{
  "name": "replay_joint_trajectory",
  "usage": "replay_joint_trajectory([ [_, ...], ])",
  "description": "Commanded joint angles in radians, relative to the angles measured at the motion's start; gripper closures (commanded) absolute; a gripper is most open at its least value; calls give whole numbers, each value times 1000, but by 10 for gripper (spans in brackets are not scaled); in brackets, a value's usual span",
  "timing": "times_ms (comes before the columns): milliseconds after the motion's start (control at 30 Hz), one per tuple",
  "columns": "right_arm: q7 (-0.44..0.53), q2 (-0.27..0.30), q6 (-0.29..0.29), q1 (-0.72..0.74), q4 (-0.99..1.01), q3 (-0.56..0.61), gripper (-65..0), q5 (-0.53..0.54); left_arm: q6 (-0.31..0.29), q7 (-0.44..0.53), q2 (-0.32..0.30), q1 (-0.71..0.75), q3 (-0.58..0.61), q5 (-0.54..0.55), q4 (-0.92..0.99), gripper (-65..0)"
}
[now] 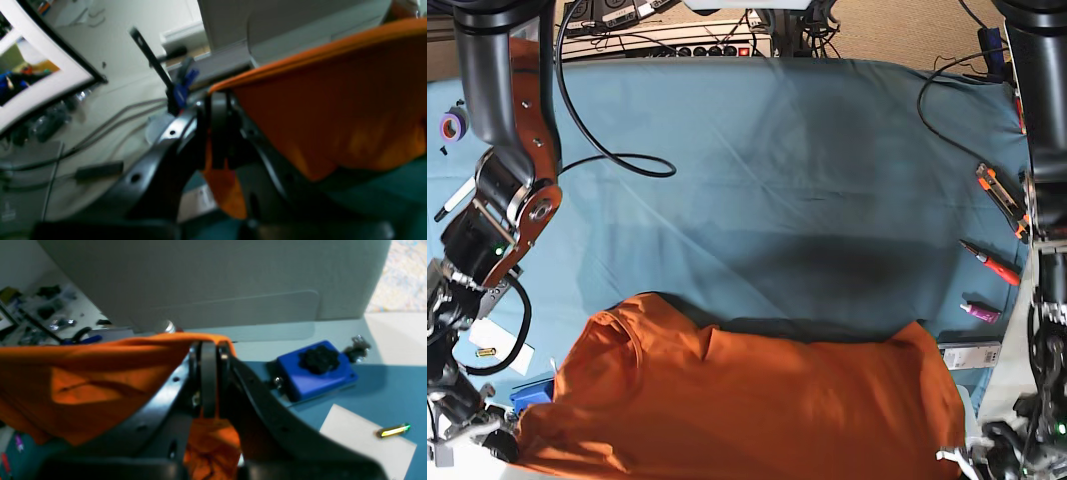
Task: Layout the t-shirt on the table in an organized manner, then fold the t-shirt properly
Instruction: 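Lift the shirt with both grippers and spread it flat on the table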
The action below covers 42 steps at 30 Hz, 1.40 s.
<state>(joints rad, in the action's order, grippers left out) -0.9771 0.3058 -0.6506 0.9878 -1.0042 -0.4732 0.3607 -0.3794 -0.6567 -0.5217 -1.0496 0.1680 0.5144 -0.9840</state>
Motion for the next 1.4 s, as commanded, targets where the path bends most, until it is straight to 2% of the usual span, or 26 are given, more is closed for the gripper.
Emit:
replay_joint_trajectory([
  [0, 60, 24, 17, 68, 3, 23, 0, 6, 5, 37, -6, -74, -11, 3, 8, 0],
  [100, 125, 52, 46, 143, 55, 91, 0, -39, 0, 37, 6, -161, -11, 3, 68, 0],
  [200, 102, 72, 48, 220, 55, 130, 0, -31, 0, -9, 6, -252, -11, 7, 86, 0],
  [267, 68, 78, 48, 260, 55, 131, 0, 27, 0, -91, 5, -259, -11, 50, 85, 0],
  [367, -14, 80, 46, 278, 16, 123, 0, 140, 0, -254, 3, -259, -11, 158, 85, 0],
  [467, -92, 80, 44, 265, -48, 122, 0, 139, 0, -378, 3, -259, -11, 243, 85, 0],
  [600, -218, 80, 43, 197, -138, 122, 0, 137, -1, -531, 2, -259, -11, 280, 85, 0],
  [667, -284, 85, 42, 145, -193, 122, 0, 149, -27, -587, -11, -259, -11, 316, 85, 0],
  [867, -366, 145, 46, -13, -267, 112, 0, 273, -56, -636, -127, -212, -11, 509, 85, 0],
  [1067, -397, 148, 45, -158, -329, 48, 0, 339, -117, -705, -242, -73, -11, 717, 85, 0],
  [1267, -409, 148, 45, -322, -415, 31, 0, 346, -144, -740, -256, 93, -11, 821, 84, 0],
  [1367, -408, 148, 45, -411, -478, 31, 0, 350, -158, -740, -255, 157, -16, 834, 82, 0],
])
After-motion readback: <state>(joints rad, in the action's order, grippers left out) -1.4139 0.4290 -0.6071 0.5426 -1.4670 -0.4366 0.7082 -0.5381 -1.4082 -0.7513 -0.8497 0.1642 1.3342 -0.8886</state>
